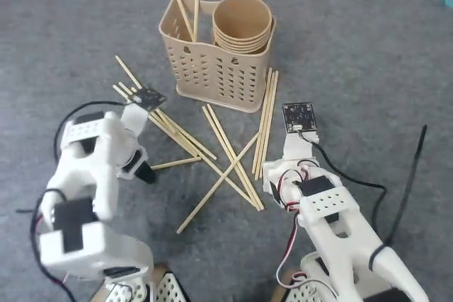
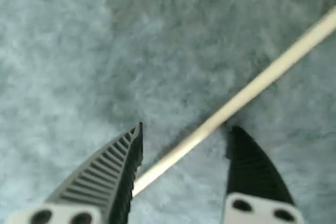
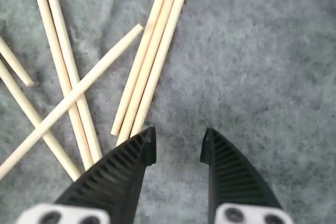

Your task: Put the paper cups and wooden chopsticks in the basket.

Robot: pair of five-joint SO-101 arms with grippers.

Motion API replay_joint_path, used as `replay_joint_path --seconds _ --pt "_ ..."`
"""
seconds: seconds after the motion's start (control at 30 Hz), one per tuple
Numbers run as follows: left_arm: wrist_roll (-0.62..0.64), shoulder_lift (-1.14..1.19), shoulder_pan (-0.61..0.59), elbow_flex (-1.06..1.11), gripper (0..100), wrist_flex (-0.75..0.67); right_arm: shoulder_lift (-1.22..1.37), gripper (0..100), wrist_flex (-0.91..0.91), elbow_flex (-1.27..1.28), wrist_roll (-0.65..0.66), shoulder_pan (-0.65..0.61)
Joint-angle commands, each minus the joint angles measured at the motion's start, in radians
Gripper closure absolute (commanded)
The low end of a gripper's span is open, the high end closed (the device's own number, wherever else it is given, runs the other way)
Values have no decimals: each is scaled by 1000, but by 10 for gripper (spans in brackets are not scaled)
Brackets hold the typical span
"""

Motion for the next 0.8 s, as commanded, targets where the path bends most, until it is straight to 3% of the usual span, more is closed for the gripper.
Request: replay_joint_path --seconds 0.0,0.07,0.17,0.4,0.77 --pt "133 103 18 -137 859 2 -42 844 -22 0 14 15" --pt "170 138 38 -156 912 18 -42 844 -22 0 14 15" --pt "123 164 81 -165 989 97 -42 844 -22 0 14 15" --pt "78 129 107 -186 988 315 -39 844 -30 0 14 15" --pt "81 -377 107 -194 988 531 -38 844 -31 0 14 15"
